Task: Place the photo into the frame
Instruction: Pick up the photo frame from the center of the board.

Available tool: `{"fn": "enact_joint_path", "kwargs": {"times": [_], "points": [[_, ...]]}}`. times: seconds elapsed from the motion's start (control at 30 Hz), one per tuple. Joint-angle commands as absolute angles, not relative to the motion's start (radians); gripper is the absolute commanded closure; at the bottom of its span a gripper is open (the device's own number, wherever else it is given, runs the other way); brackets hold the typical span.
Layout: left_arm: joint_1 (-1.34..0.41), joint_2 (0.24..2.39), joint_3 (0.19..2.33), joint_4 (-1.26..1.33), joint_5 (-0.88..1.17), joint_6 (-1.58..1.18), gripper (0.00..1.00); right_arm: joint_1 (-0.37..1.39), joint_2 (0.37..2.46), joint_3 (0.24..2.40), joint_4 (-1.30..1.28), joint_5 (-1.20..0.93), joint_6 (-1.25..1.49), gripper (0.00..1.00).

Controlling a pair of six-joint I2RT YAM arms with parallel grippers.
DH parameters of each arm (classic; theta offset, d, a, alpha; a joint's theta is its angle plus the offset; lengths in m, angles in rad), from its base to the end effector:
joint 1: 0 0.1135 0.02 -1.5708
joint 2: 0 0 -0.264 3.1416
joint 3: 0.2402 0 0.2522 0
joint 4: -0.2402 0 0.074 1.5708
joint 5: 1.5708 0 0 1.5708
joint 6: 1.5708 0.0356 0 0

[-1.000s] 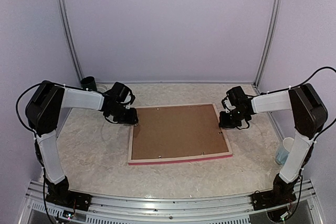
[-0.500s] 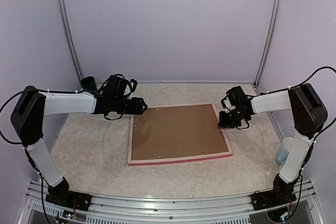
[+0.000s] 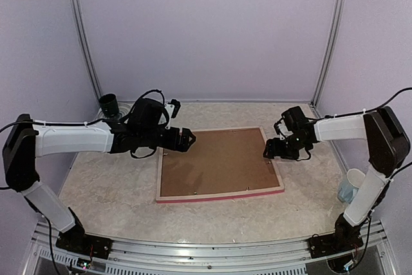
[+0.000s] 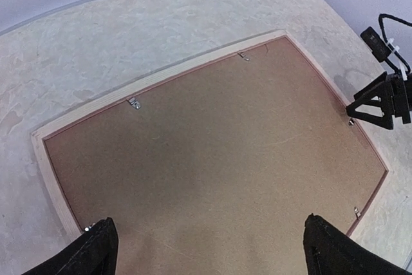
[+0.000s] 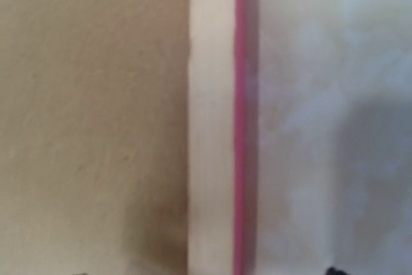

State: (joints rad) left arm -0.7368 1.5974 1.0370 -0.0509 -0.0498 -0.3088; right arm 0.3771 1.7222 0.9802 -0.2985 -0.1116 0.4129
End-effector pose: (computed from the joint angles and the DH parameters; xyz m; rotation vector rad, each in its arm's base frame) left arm 0.2649 -0.2380 0.2351 0.4458 2.1875 -0.5318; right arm 0.3112 0.1275 0.1588 0.0073 2.6641 0.4157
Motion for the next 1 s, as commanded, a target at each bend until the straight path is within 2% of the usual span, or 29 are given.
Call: {"fn": "enact_joint_path", "kwargs": {"times": [0.0,0.17,0.33,0.57,0.7,0.8,0.97], "points": [[-0.818,1.531,1.001,-0.021,-0.103,-0.255,0.01,0.383,1.634,0.939,-0.333,-0.082,0.419,0.16],[-0.935,1.483,0.957,0.006,-0.093,-0.166,0.01,0.376,1.545,0.871,-0.340,-0.075,0.426,0.08],[-1.085,1.463,0.905,0.049,-0.115,-0.056,0.01,0.371,1.441,0.801,-0.338,-0.093,0.438,0.06],[-1.208,1.539,0.857,0.096,-0.084,0.136,0.01,0.370,1.279,0.721,-0.368,-0.099,0.459,0.06],[-1.230,1.598,0.873,0.102,-0.035,0.185,0.01,0.369,1.226,0.720,-0.411,-0.093,0.451,0.07],[-1.228,1.665,0.915,0.092,-0.080,0.232,0.02,0.367,1.204,0.728,-0.427,-0.075,0.431,0.07],[-1.189,1.823,1.036,0.038,-0.095,0.318,0.07,0.361,1.190,0.719,-0.386,-0.100,0.430,0.07]]}}
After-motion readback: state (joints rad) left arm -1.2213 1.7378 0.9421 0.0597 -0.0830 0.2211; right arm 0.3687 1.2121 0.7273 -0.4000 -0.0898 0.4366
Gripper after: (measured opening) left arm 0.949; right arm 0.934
